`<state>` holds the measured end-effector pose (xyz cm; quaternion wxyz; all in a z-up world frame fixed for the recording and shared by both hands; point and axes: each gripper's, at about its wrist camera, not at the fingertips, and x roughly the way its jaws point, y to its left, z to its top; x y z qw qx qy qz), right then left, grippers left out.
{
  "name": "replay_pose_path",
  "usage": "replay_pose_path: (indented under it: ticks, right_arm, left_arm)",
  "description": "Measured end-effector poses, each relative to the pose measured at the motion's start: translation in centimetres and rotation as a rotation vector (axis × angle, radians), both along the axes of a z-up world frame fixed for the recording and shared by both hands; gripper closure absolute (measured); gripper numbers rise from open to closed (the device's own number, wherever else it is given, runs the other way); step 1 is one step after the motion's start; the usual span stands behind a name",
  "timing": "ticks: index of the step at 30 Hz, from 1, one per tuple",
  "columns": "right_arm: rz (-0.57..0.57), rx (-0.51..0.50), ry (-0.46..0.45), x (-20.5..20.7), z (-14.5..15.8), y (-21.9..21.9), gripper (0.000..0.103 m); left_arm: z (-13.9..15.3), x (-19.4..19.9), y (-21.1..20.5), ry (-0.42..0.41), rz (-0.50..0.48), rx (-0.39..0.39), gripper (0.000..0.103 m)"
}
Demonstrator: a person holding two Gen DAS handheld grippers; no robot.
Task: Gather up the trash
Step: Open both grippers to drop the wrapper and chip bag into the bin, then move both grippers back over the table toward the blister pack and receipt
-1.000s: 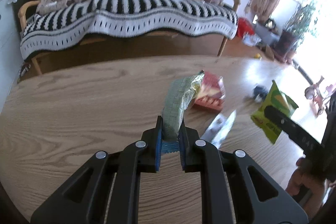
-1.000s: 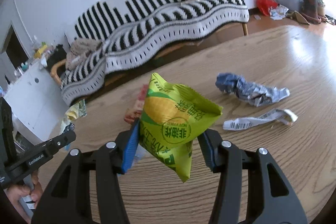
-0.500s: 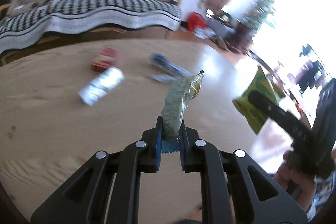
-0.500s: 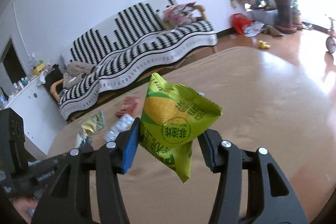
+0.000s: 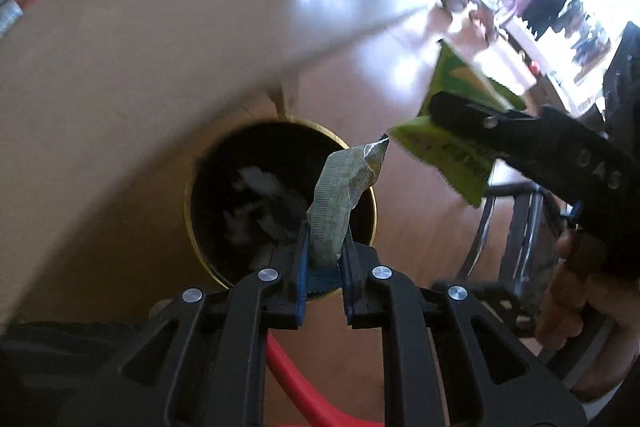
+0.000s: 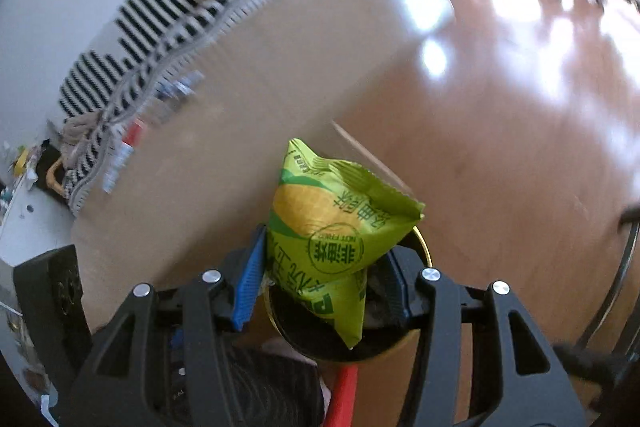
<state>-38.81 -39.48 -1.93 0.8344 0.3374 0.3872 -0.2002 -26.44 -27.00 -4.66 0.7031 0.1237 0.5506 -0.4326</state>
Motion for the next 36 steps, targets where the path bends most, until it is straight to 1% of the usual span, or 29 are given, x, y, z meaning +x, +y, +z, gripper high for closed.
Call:
replay_pose_path:
  ticks: [2,3,4,6,14,15,16,17,18,19,20,22,23,25,27,28,29,30,31,33,34,36]
  right_arm:
    - [0.010,0.009,0.051,0.6,-2.5,-0.3,0.051]
    - [0.010,0.015,0.080,0.8,-3.7,-0.5,0.051]
    - [0.005,0.035,0.103,0.9,-4.8,-0.8,0.051]
    - [-0.010,0.093,0.113,0.9,-6.5,-1.2,0.051]
    - [0.011,0.085,0.105,1.7,-6.6,-1.6,0.051]
    - [0.016,0.087,0.103,2.3,-6.4,-1.5,0.051]
    - [0.020,0.087,0.101,2.3,-6.2,-1.4,0.047]
    - [0.025,0.090,0.098,2.6,-6.0,-1.4,0.040]
    - [0.029,0.097,0.085,2.7,-5.7,-1.5,0.032]
    - [0.029,0.100,0.074,2.8,-5.5,-1.6,0.015]
    - [0.028,0.099,0.059,2.9,-4.9,-1.7,0.010]
    - [0.028,0.082,0.050,3.0,-4.1,-2.0,0.010]
    - [0.023,0.065,0.050,3.2,-3.5,-2.1,0.007]
    - [0.005,0.030,0.040,3.2,-2.5,-2.2,0.007]
    - [-0.024,-0.014,0.011,2.6,-1.2,-2.4,0.007]
    - [-0.040,-0.035,-0.007,2.2,-0.5,-2.4,0.007]
    - [-0.062,-0.060,-0.034,2.0,0.5,-2.4,0.007]
    - [-0.075,-0.076,-0.055,1.8,1.2,-2.5,0.007]
    - [-0.085,-0.095,-0.081,1.7,2.1,-2.4,0.007]
    - [-0.087,-0.129,-0.121,2.3,3.8,-2.1,0.007]
    - [-0.070,-0.144,-0.138,3.0,4.6,-1.8,0.007]
    - [-0.031,-0.166,-0.143,4.5,5.4,-1.1,0.007]
  left_arm:
    - [-2.1,-0.6,-0.9,0.019,-0.037,0.040,0.090]
    - [-2.6,0.0,-1.1,0.031,-0.038,0.049,0.090]
    - [-3.3,0.2,-1.2,0.044,-0.036,0.060,0.090]
    - [-3.9,0.8,-1.1,0.060,-0.026,0.072,0.091]
    - [-4.2,0.9,-1.3,0.085,-0.005,0.059,0.091]
    - [-4.1,1.2,-1.4,0.086,-0.001,0.061,0.090]
    - [-4.0,1.3,-1.2,0.087,0.005,0.069,0.089]
    - [-4.0,1.3,-1.1,0.078,0.025,0.086,0.076]
    - [-4.1,1.5,-0.8,0.075,0.046,0.090,0.040]
    - [-4.0,1.6,-0.6,0.074,0.069,0.074,0.018]
    - [-3.6,1.7,-0.2,0.067,0.095,0.034,0.006]
    - [-3.0,1.5,-0.1,0.072,0.081,-0.017,0.006]
    - [-2.9,1.3,-0.2,0.067,0.072,-0.018,0.006]
    - [-2.4,1.0,-0.2,0.054,0.061,-0.023,0.006]
    - [-0.6,0.9,0.2,0.027,0.071,-0.082,0.006]
    - [0.5,1.0,0.6,0.006,0.075,-0.115,0.006]
    - [2.0,1.2,1.2,-0.036,0.079,-0.148,0.006]
    - [3.2,1.6,1.7,-0.074,0.088,-0.168,0.006]
    - [4.7,2.4,2.4,-0.128,0.110,-0.181,0.006]
    - [6.6,4.0,3.8,-0.197,0.163,-0.179,0.006]
    - [7.4,5.0,4.7,-0.227,0.195,-0.172,0.006]
    - [8.9,8.1,7.2,-0.269,0.265,-0.145,0.006]
